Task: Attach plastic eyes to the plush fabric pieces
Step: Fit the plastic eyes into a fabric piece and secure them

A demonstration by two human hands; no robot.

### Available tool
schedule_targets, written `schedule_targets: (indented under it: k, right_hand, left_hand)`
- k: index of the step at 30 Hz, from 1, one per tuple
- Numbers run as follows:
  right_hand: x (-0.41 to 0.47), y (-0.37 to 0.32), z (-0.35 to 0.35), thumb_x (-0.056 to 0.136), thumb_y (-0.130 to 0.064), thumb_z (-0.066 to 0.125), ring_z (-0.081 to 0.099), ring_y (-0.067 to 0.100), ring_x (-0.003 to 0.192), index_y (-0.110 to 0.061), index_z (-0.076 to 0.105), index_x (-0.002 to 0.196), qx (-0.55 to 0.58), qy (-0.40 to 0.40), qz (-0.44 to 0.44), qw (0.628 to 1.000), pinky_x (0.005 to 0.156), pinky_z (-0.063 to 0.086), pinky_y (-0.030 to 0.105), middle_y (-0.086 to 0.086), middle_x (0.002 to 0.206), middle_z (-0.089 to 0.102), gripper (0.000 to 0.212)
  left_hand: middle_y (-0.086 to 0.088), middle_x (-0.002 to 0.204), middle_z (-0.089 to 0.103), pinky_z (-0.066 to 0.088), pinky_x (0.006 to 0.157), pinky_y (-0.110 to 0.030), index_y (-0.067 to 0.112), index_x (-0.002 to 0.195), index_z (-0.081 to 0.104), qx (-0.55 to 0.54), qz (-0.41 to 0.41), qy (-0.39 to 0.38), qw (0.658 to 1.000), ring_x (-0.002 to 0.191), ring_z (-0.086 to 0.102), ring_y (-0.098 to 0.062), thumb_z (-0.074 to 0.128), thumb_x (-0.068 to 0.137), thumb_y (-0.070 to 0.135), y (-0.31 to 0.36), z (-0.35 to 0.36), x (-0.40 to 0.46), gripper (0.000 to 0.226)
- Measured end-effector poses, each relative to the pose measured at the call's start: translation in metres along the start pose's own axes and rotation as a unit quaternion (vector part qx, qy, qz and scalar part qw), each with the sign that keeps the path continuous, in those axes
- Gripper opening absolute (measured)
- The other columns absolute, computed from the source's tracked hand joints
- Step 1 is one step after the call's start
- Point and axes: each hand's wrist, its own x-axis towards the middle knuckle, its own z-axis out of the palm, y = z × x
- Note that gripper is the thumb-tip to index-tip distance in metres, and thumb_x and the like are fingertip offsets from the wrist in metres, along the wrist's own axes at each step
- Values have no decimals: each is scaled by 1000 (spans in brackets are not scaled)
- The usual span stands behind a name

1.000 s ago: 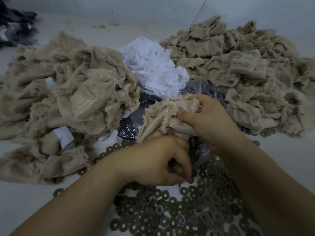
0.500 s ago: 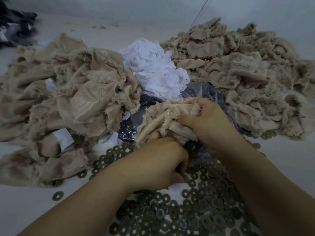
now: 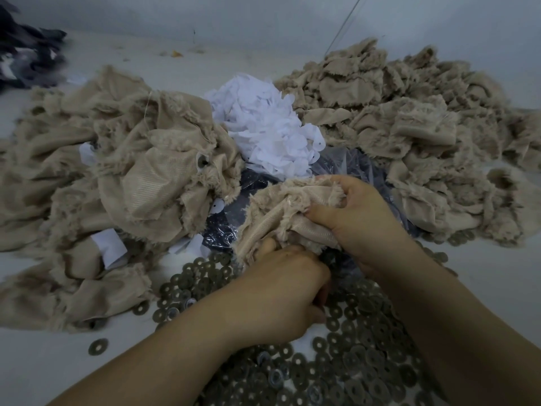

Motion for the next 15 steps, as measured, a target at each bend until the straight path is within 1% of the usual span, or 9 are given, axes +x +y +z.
schedule_targets:
  k: [3, 6, 9, 11, 15]
  right_hand:
    - [0, 0, 0, 80, -18, 82, 72, 14, 90, -24, 65, 118, -8, 3, -5, 1000, 73, 62, 30, -2, 102, 73, 42]
    - [1, 1, 0, 80, -20, 82, 71, 17, 94, -23, 64, 120, -16, 5, -6, 1000, 78, 62, 36, 0, 106, 72, 45]
    - [1, 1, 1, 80, -21, 82, 70, 21, 97, -24, 63, 121, -19, 5, -2, 1000, 82, 61, 41, 2, 108, 71, 46]
    - [0, 1, 1, 80, -22, 82, 70, 20, 97, -25, 63, 120, -21, 6, -5, 1000, 82, 61, 41, 2, 108, 70, 45]
    - [-1, 1, 2, 81, -24, 81, 67, 18, 100, -23, 60, 129, -38, 13, -17, 999, 81, 60, 36, 2, 115, 67, 52]
  left_hand:
    - [5, 97, 55, 26, 91, -37, 23, 94, 61, 12, 9, 0, 1000, 100, 43, -13, 64, 89, 35, 1, 1, -1, 13]
    - [4, 97, 53, 28, 93, -42, 22, 94, 58, 35, 15, -5, 999, 100, 41, -14, 61, 91, 35, 1, 2, -2, 13]
    - [2, 95, 51, 29, 91, -42, 21, 94, 56, 56, 21, 3, 998, 98, 41, -15, 60, 92, 33, 0, 3, -4, 13]
    - [1, 96, 51, 28, 90, -42, 20, 94, 56, 69, 29, 10, 997, 98, 41, -16, 60, 92, 34, 0, 3, -5, 14]
    - [0, 96, 50, 28, 87, -41, 20, 94, 55, 98, 47, 12, 994, 98, 42, -18, 60, 92, 30, 0, 5, -8, 11]
